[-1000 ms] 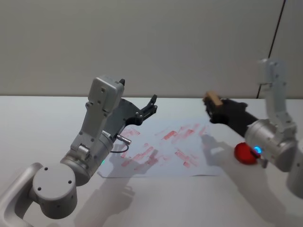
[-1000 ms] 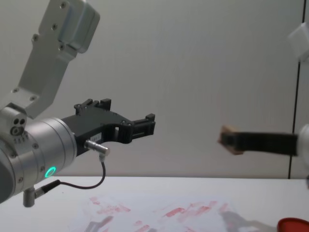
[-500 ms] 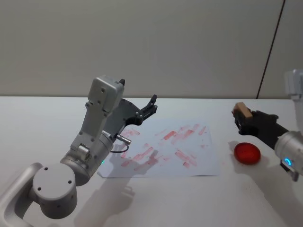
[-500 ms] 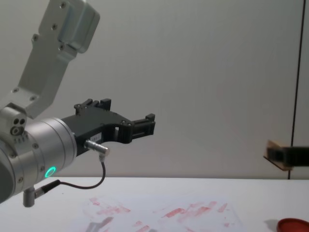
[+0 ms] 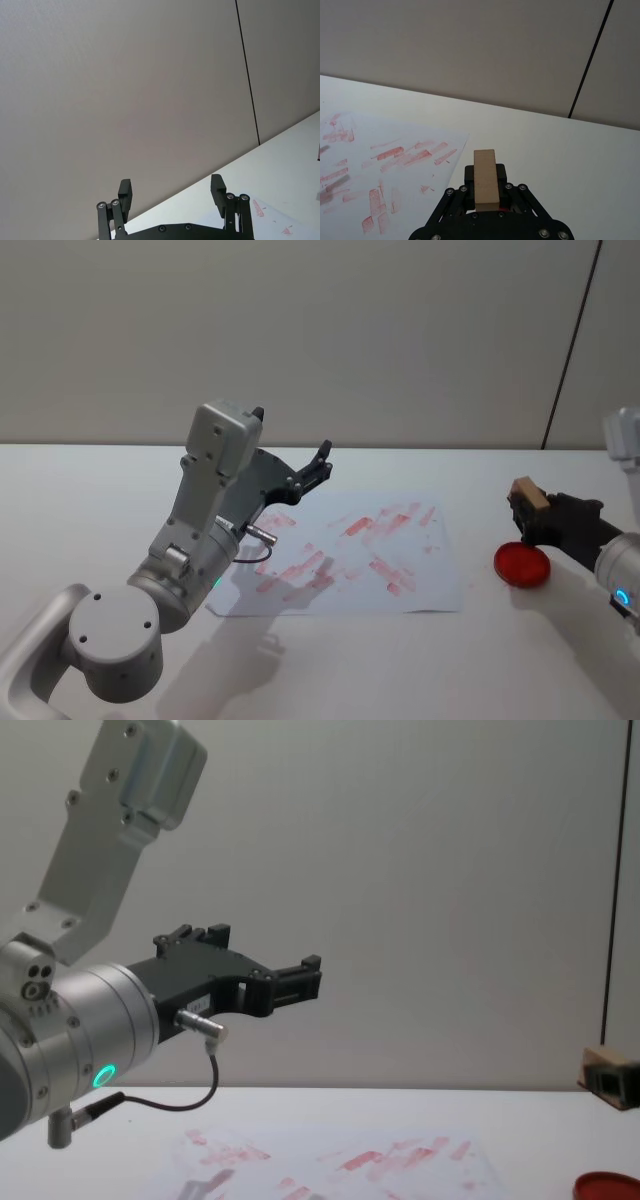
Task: Use the one hand to pick up the stamp and affix it onto the A4 paper.
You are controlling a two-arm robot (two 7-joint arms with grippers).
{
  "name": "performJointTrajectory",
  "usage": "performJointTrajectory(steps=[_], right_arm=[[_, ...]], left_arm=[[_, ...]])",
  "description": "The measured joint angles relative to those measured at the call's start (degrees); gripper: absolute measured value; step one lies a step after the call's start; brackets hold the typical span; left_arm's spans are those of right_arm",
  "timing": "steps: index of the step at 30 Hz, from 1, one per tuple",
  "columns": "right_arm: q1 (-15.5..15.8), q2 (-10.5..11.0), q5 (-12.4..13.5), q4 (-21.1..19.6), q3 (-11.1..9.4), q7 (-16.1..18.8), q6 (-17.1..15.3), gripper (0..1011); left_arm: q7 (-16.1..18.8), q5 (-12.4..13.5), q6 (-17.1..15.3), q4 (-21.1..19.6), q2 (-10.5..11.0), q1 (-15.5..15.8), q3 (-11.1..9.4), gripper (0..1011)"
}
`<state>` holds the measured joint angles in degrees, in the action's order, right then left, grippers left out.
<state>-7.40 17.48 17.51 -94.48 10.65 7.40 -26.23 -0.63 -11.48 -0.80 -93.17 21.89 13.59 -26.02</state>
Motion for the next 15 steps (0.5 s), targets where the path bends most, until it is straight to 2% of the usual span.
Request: performJointTrajectory(steps=[15], right_arm=[[-0.3,0.1,-2.7,3.2,0.6,1.0,-0.9,221]], left_arm=[[0.0,0.0,0.0,0.0,0.0,0.0,0.0,1002]])
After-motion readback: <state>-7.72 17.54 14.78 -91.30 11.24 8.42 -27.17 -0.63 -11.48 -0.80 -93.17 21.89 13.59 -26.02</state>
